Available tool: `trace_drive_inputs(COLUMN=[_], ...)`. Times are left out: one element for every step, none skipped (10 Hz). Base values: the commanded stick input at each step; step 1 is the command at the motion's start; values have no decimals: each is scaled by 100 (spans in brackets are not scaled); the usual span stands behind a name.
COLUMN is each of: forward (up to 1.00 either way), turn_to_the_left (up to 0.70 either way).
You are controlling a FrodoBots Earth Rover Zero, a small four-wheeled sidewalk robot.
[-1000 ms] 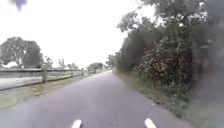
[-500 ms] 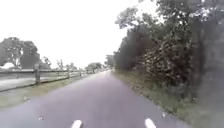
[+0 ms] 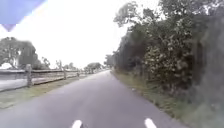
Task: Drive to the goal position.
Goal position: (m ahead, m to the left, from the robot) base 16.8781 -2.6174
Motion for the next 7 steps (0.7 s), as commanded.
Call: trace_drive_inputs(forward=[80, 80, 80, 80, 80, 80, 80], turn_to_the_left=[3, 28, 15, 3, 3, 3, 3])
